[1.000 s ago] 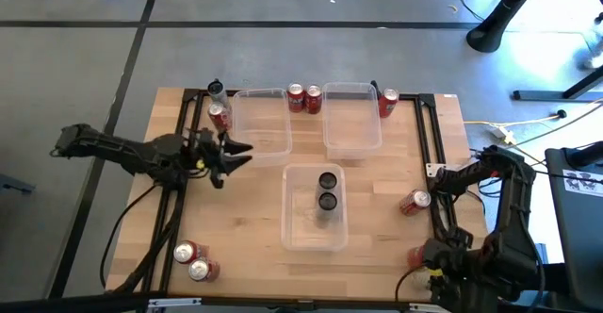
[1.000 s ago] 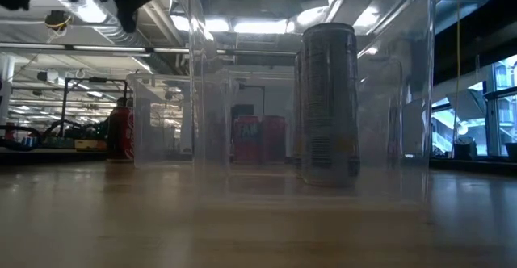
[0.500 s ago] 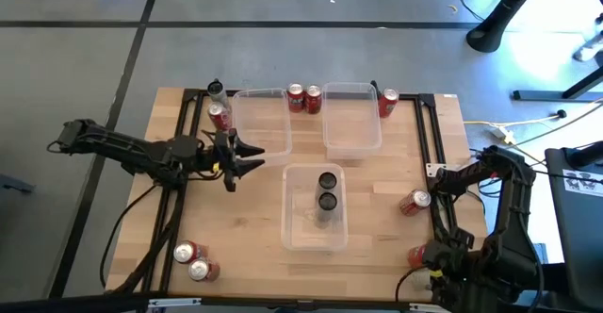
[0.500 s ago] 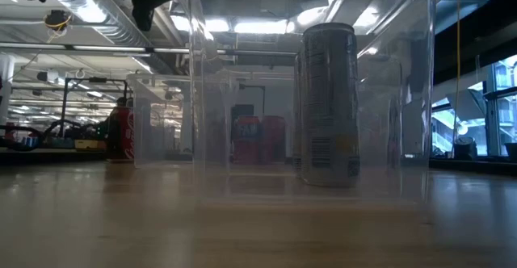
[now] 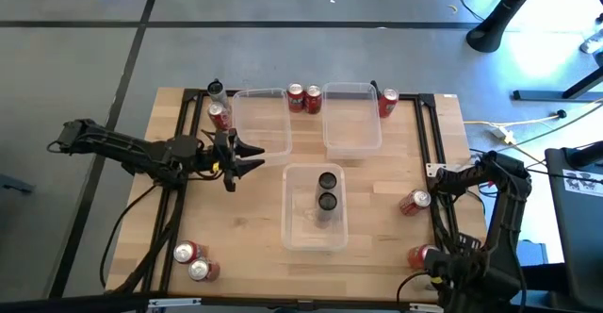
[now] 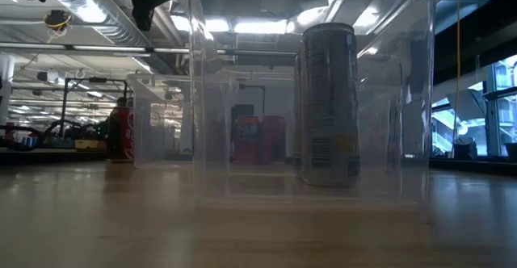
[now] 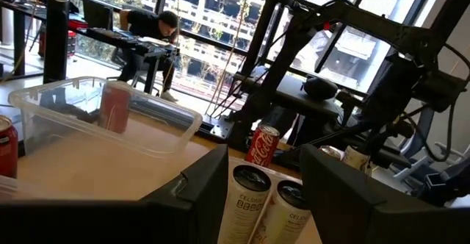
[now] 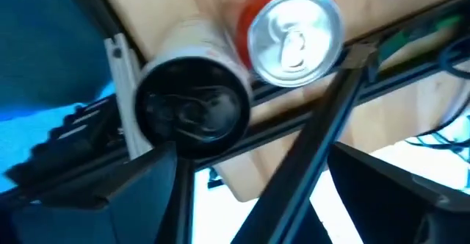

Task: Sort soda cans
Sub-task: Put the white/yellow soda can into the bottom transparent bin

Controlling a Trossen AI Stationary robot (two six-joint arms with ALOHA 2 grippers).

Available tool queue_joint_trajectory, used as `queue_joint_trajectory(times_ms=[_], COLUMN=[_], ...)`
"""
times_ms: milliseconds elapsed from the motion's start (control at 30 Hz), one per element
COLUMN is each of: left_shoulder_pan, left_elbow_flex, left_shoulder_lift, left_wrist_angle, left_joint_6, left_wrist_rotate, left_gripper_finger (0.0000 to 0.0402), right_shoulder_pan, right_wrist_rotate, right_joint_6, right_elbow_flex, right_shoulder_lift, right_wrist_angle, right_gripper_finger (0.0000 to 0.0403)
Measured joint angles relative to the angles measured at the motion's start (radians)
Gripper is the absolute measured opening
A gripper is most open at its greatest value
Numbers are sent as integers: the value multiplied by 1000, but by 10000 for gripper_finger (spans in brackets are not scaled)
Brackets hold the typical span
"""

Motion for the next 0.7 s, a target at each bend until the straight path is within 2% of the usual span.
queue_joint_trajectory(times_ms=[133, 300, 700], left_shoulder_pan=[0, 0, 0], left_elbow_flex=[0, 0, 0], left_shoulder_lift=[0, 0, 0], left_wrist_angle=[0, 0, 1], left_joint_6=[-15, -2, -11], left_wrist_rotate=[0, 0, 0], left_gripper_finger=[162, 162, 162], right_shoulder_pan=[0, -1, -1], right_wrist_rotate=[64, 74, 91], right_joint_6=[11, 8, -48], right_elbow_flex=[0, 0, 0], right_shoulder_lift=[0, 0, 24], right_wrist_angle=[89, 161, 102], right_gripper_finger=[338, 337, 337])
